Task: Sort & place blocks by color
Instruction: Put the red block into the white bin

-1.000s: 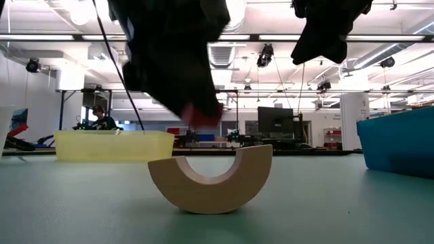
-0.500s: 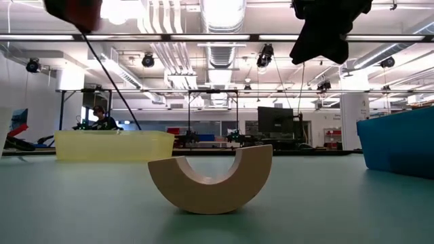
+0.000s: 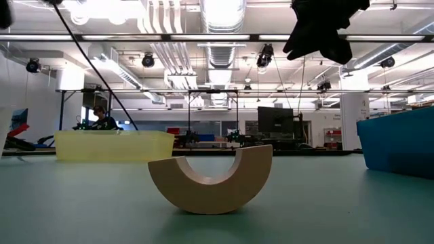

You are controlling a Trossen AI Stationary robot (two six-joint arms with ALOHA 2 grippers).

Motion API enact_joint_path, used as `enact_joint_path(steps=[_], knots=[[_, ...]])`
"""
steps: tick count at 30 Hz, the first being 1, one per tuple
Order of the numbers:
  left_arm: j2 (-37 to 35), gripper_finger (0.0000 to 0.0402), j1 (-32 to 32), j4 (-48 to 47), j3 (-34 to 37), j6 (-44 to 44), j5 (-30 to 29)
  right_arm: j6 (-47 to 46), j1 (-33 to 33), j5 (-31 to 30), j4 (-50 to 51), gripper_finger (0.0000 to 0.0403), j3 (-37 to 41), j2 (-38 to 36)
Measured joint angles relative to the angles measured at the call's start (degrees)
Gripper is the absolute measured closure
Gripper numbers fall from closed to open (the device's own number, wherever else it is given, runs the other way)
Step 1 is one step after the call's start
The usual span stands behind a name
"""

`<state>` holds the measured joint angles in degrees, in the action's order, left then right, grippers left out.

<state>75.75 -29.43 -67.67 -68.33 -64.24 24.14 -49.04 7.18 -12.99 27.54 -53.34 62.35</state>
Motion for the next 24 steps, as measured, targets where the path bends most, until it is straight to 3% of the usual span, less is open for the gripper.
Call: enact_joint_path(steps=[8, 13, 24], knots=[[-0.2, 0.0234, -2.1, 1.3, 14.2, 0.0, 9.7, -3.0, 0.0, -0.8, 0.0, 0.0335, 0.0, 0.0], [-0.2, 0.0234, -2.2, 1.8, 20.3, 2.5, 11.2, -3.7, 0.0, -0.7, 0.0, 0.0335, 0.0, 0.0], [-0.2, 0.0234, -2.5, 11.7, 23.3, 1.1, 12.8, -6.3, 0.0, -2.1, 0.0, 0.0335, 0.0, 0.0]])
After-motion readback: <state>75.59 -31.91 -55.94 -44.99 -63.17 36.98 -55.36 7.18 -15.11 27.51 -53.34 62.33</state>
